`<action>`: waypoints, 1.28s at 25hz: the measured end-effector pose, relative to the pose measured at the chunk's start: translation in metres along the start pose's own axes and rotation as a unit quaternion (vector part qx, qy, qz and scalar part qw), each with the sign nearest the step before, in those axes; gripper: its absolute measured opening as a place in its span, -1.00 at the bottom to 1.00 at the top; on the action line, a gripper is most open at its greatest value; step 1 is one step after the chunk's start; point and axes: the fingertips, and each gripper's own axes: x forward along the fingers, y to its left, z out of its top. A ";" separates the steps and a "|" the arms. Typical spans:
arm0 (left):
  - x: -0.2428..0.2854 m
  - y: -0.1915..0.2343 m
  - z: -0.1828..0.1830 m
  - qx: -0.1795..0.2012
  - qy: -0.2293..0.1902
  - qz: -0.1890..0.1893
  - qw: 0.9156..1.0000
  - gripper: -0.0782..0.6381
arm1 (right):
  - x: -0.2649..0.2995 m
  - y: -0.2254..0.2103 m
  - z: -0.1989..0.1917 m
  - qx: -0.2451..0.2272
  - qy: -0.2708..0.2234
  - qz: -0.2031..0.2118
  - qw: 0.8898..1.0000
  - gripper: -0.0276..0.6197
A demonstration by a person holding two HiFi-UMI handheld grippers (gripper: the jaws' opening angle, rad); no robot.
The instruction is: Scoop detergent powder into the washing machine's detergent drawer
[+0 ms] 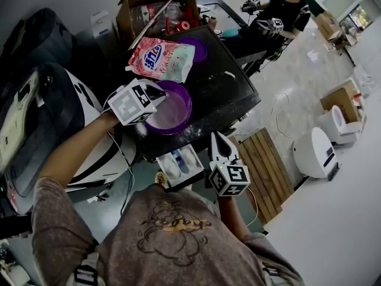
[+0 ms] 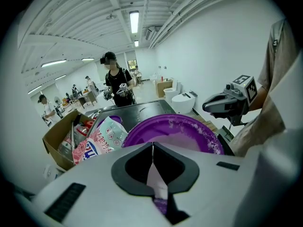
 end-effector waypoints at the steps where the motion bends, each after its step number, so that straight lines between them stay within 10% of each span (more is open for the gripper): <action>1: 0.000 0.000 0.000 0.002 0.002 -0.001 1.000 -0.72 | 0.000 0.000 -0.001 0.000 0.000 0.000 1.000 -0.91; 32: 0.014 -0.030 -0.007 0.100 0.085 -0.055 0.990 -0.72 | -0.002 -0.004 -0.001 0.006 -0.002 -0.004 1.000 -0.91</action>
